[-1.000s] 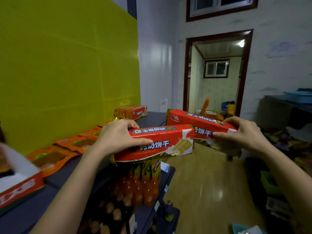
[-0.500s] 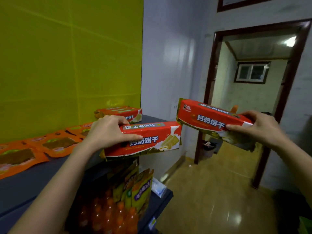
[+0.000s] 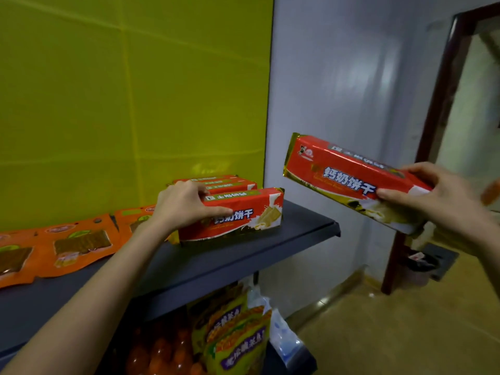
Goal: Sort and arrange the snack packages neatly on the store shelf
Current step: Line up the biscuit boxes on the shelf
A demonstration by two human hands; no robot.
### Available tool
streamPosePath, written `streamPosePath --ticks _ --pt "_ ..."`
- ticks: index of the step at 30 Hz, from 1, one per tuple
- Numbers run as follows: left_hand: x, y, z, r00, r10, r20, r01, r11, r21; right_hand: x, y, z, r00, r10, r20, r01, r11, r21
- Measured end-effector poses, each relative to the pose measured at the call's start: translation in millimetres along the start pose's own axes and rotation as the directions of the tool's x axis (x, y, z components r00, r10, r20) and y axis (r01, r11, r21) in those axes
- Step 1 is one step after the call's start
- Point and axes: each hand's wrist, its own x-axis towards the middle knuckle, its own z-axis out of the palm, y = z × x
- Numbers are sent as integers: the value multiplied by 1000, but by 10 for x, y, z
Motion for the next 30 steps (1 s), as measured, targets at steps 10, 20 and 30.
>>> streamPosePath --ticks 10,20,30 --pt "796 -32 604 996 -59 -68 70 984 164 921 379 629 970 -187 154 168 977 130" --pt "962 -58 922 986 -168 -16 167 962 217 1437 722 1401 780 -353 517 202 923 327" --pt "978 -40 842 988 -85 -126 91 995 45 1683 720 2222 546 -514 662 223 851 476"
